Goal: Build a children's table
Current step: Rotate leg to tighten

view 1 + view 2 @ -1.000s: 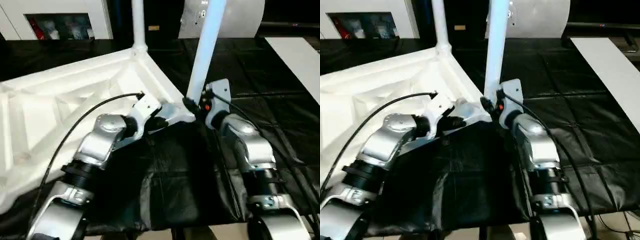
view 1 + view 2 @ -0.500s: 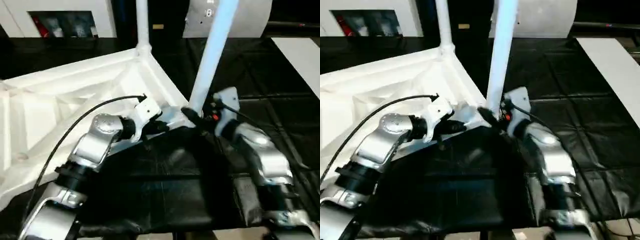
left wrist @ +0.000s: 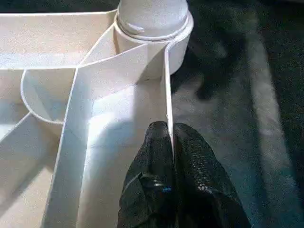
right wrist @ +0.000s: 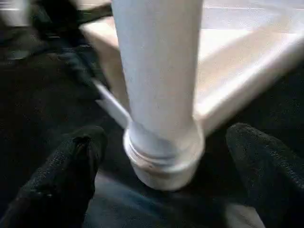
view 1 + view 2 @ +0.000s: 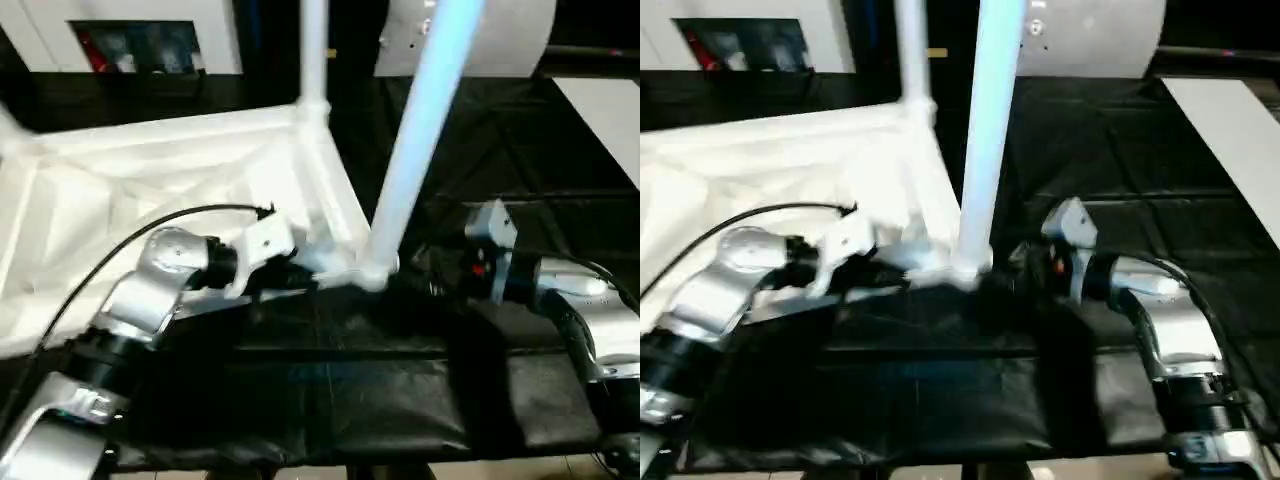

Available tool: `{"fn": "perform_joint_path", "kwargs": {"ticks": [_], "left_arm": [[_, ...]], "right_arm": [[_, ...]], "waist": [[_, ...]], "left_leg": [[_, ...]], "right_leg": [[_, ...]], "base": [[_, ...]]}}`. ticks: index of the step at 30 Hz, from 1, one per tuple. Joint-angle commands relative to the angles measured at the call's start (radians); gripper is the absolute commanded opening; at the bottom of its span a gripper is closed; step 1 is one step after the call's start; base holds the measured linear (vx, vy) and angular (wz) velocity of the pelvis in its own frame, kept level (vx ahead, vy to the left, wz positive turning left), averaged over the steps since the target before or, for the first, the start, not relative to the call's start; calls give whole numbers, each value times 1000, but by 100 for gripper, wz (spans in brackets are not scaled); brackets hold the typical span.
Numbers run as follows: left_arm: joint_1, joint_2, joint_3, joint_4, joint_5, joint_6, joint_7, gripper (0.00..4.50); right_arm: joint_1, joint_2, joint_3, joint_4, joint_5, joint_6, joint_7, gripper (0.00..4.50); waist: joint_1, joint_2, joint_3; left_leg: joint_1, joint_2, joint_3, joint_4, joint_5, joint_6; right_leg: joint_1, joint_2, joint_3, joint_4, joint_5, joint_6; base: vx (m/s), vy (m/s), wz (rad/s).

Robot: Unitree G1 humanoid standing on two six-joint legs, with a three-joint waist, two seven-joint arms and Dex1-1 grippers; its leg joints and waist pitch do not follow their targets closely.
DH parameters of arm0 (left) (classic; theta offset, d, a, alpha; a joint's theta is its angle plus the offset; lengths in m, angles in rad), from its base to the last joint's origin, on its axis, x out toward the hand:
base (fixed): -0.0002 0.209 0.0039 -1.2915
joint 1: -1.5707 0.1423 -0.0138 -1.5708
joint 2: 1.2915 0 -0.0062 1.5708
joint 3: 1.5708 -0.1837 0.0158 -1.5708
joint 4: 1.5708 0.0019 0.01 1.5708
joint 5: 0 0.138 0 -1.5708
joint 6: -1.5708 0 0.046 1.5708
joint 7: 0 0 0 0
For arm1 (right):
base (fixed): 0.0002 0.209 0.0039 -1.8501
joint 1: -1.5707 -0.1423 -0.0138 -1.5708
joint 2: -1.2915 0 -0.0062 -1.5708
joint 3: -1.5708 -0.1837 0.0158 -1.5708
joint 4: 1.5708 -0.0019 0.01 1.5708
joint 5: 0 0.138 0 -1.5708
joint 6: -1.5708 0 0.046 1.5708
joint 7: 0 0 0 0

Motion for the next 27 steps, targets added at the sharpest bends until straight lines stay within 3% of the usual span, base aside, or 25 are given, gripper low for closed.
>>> {"fn": "perform_joint_path", "kwargs": {"ticks": [1, 2, 3, 9, 16, 27], "left_arm": [[4, 7, -41, -33, -4, -28, -57, 0], [2, 14, -46, -33, -6, -38, -76, 0], [0, 19, -51, -32, -7, -45, -88, 0], [-11, 40, -80, -33, -2, -85, -143, 0], [-18, 38, -86, -36, -1, -95, -160, 0], [-13, 42, -85, -29, 4, -103, -160, 0]], "right_arm": [[1, -18, 9, -18, 34, 14, 66, 414], [-4, -25, 18, -14, 42, 18, 95, 406], [-8, -29, 23, -9, 46, 18, 113, 403], [-50, -37, 66, 43, 37, 8, 177, 349], [-65, -28, 86, 55, 47, 19, 211, 280], [-71, -15, 98, 65, 55, 28, 225, 199]], "waist": [[2, 3, -79], [5, 4, -79], [7, -3, -80], [11, -4, -80], [21, -6, -88], [25, -4, -90]], "left_leg": [[21, 66, -18, -59, -137, 145], [21, 67, -18, -60, -139, 142], [21, 68, -17, -60, -145, 136], [19, 63, -18, -60, -150, 112], [18, 64, -16, -56, -104, 130], [16, 63, -16, -54, -97, 127]], "right_leg": [[67, -88, 59, -69, -234, -246], [67, -89, 60, -69, -238, -246], [67, -88, 59, -70, -248, -245], [68, -92, 60, -71, -301, -228], [70, -90, 60, -62, -230, -239], [71, -89, 59, -60, -225, -240]], "base": [[0, 0, 0], [0, 0, 0], [0, 0, 0], [0, 0, 0], [0, 0, 0], [0, 0, 0]]}}
